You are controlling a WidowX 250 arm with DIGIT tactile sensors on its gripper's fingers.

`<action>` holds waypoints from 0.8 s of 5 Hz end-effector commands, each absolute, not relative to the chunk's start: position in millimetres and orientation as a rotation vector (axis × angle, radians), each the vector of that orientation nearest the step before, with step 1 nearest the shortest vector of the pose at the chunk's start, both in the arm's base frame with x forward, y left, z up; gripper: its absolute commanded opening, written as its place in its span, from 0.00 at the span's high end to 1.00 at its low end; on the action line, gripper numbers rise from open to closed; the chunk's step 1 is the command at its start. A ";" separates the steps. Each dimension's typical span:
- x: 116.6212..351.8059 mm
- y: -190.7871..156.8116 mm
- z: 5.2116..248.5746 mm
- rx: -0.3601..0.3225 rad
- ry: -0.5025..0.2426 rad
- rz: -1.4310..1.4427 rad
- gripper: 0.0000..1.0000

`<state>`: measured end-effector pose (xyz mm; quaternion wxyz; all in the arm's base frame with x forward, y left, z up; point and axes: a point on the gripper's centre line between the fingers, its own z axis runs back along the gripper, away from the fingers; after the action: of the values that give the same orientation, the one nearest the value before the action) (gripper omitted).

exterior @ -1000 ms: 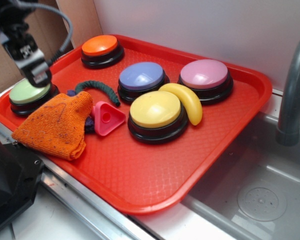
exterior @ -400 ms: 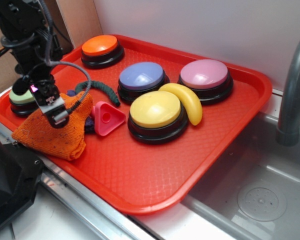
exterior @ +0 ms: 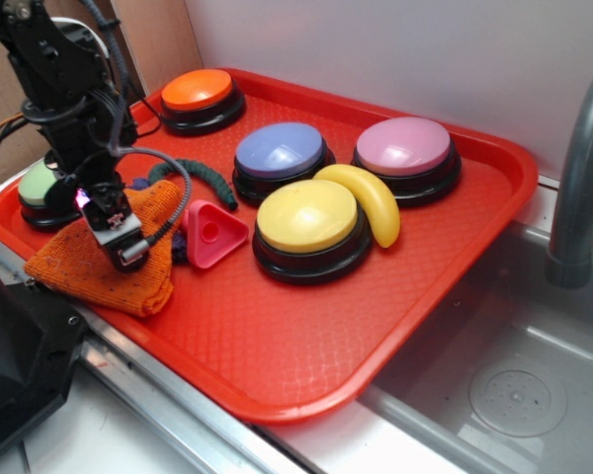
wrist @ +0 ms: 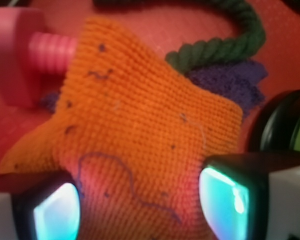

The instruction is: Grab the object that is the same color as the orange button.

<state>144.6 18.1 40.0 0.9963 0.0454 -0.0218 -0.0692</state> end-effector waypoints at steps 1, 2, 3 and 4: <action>146.0 25.5 40.0 0.105 -0.042 -0.092 1.00; 146.7 25.9 39.0 0.126 -0.018 -0.072 1.00; 148.2 29.5 39.8 0.129 -0.004 -0.027 1.00; 152.6 28.7 48.8 0.123 0.003 0.008 1.00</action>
<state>144.3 25.7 42.4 0.9980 0.0600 0.0217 0.0029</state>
